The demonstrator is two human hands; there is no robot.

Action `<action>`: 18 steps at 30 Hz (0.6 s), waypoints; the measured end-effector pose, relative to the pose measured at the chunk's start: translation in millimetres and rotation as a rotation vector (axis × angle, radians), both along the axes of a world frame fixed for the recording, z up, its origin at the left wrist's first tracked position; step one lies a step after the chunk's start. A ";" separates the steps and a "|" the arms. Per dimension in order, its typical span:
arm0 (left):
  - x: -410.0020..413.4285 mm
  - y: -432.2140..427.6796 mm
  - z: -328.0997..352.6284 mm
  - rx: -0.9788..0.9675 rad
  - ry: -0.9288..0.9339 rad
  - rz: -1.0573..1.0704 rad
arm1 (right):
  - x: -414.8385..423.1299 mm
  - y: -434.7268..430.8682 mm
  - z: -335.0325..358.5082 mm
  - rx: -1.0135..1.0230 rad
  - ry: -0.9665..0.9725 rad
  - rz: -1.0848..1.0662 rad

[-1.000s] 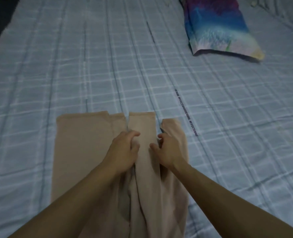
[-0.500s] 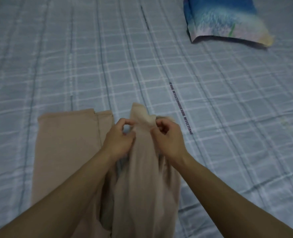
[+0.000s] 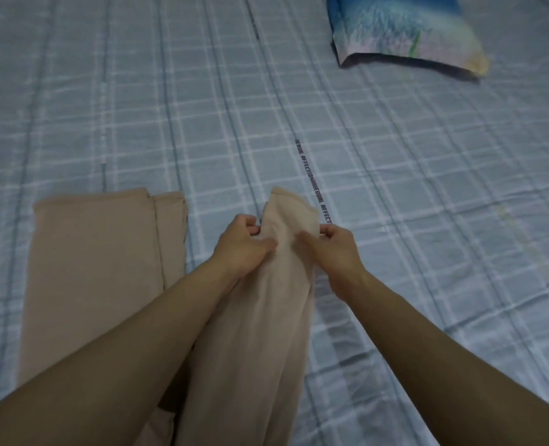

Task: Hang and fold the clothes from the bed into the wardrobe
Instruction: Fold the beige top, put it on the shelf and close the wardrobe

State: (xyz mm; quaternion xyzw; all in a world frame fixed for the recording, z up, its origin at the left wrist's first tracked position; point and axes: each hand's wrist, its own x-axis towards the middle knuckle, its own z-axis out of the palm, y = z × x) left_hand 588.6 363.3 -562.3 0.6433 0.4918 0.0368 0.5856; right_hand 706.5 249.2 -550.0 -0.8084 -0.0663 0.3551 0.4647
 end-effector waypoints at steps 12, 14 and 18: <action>26.7 1.8 -4.7 0.263 0.184 -0.137 | 11.6 11.5 -12.2 -0.151 -0.139 0.068; 28.8 3.4 -5.3 0.209 0.137 -0.111 | 10.7 12.3 -13.3 -0.129 -0.094 0.070; 33.7 9.7 3.2 0.094 -0.041 -0.044 | 14.8 14.8 -3.3 0.012 0.029 0.041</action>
